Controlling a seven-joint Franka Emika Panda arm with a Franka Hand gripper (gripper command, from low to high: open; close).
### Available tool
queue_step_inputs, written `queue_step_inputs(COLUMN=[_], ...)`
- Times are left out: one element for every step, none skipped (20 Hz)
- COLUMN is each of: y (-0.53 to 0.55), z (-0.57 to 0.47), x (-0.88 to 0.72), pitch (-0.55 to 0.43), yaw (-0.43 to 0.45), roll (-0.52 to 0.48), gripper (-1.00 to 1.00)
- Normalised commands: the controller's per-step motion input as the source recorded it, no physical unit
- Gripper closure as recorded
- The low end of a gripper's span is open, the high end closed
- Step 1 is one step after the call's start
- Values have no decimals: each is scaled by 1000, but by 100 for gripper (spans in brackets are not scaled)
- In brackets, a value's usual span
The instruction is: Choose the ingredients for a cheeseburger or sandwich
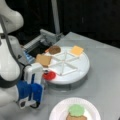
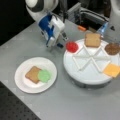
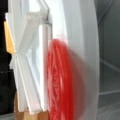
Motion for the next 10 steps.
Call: queue_step_inputs(y=[181,191,202,215,232,226,221,200,187,175], z=[48,44,45,47,50,54,57,60,68,75], x=[97,87,73,60,48,27,14,-4,-17,-32], pitch=[7,9,13,14,17,20,20,22,24,31], yaw=[-41,-56,-71,-85,-99,-108,-116,-122,-130,-138], roll=[173,158,141,129,121,113,108,102,99,95], gripper=[-100,-100,-100,-100,-100,-100,-100,-100,-100,-100])
